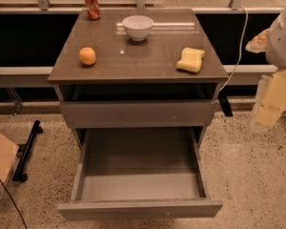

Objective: Place sponge into middle drawer

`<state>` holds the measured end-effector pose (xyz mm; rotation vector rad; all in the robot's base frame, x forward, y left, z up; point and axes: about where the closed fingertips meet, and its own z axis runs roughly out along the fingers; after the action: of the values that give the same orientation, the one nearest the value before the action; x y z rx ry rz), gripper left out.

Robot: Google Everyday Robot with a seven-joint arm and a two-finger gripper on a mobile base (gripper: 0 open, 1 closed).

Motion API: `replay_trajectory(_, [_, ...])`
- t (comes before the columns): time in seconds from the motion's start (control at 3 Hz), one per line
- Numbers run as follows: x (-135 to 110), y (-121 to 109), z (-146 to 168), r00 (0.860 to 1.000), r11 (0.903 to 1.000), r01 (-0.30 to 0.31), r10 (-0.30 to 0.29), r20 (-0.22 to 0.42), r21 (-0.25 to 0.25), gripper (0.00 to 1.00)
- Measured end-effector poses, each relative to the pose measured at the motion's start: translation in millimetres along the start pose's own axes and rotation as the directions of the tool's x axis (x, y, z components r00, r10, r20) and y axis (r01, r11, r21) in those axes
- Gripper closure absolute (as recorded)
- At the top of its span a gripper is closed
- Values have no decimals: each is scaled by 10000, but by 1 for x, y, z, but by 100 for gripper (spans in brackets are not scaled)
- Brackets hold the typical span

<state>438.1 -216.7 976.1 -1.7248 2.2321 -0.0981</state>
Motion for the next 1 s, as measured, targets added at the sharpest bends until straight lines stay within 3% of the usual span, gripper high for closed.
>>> replay_trajectory(0.33, [0, 0, 0, 10000, 10000, 0, 0, 0, 0, 0])
replay_trajectory(0.67, [-15, -13, 6, 9981, 9990, -262, 241, 566, 359, 0])
replay_trajectory(1.0, [-48, -50, 22, 9759, 9891, -1122, 916, 1980, 951, 0])
